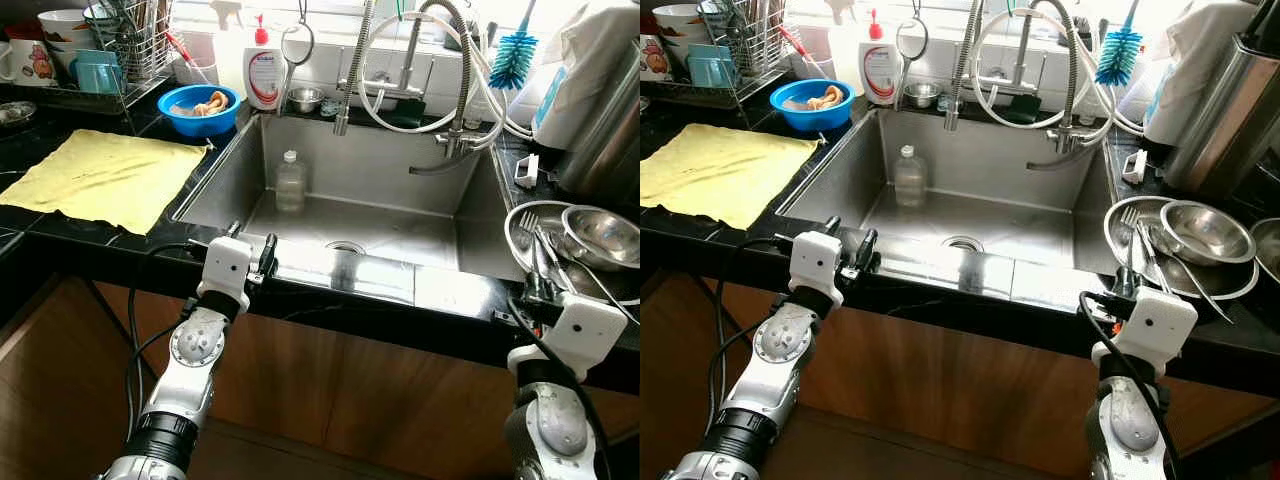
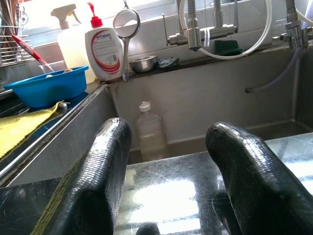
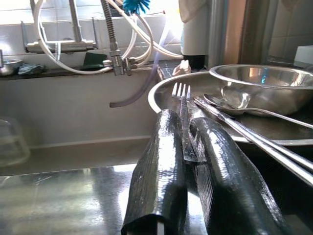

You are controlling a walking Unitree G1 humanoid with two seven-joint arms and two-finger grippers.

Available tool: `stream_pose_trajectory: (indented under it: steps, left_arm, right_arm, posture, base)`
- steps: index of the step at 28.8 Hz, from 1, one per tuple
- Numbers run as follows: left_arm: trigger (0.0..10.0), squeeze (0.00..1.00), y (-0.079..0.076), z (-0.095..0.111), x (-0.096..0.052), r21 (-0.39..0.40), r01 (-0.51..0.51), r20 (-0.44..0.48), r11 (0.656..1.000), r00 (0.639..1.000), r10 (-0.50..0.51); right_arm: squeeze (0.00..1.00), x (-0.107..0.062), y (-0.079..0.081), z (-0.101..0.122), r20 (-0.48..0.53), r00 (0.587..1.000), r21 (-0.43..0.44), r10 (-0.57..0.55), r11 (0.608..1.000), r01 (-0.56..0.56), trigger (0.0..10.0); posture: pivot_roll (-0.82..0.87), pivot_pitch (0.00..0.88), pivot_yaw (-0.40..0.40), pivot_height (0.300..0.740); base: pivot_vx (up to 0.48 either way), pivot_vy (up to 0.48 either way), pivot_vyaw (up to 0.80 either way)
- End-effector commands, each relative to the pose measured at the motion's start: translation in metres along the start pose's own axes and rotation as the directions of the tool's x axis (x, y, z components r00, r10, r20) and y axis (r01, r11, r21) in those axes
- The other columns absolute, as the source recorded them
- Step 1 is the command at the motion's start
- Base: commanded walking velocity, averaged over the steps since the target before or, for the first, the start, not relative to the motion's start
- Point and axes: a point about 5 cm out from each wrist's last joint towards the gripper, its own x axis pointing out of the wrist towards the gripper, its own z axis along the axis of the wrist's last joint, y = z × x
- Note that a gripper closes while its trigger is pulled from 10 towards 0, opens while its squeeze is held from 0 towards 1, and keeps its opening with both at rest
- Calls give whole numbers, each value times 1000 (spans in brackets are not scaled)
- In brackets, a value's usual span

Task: Kitchen organization

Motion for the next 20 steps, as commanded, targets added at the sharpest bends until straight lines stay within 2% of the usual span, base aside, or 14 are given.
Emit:
stream_pose_trajectory:
  steps: [1,2,3,7,9,17,20]
  left_arm:
    - [10000,0,-1,3,0,22,12,6,1000,1000,-13]
    - [10000,0,-1,3,0,22,12,6,1000,1000,-13]
    - [10000,0,0,3,0,23,12,5,1000,1000,-12]
    - [10000,0,0,2,0,21,8,4,1000,1000,-8]
    - [10000,0,0,2,0,20,7,5,1000,1000,-7]
    - [10000,0,0,3,0,17,4,10,1000,1000,-4]
    - [10000,0,0,2,1,17,3,6,1000,1000,-3]
  right_arm:
    - [0,2,8,10,51,998,-4,47,999,-47,941]
    - [0,2,8,10,51,998,-4,47,999,-47,941]
    - [0,3,10,12,61,996,-23,61,998,-60,10000]
    - [0,3,12,15,77,994,-38,71,997,-68,10000]
    - [0,3,14,19,102,990,-86,95,993,-87,10000]
    - [0,9,15,31,151,984,-94,95,992,-81,10000]
    - [0,18,21,28,96,986,-120,139,985,-127,10000]
  posture:
    - [-40,0,-32,740]
    - [-40,0,-32,740]
    - [-40,0,-32,740]
    - [-42,0,-33,740]
    - [-42,0,-33,740]
    - [-41,0,-34,740]
    - [-49,0,-33,740]
  base:
    - [0,0,0]
    - [0,0,0]
    - [0,0,0]
    - [0,0,0]
    - [0,0,0]
    - [0,0,0]
    - [0,0,0]
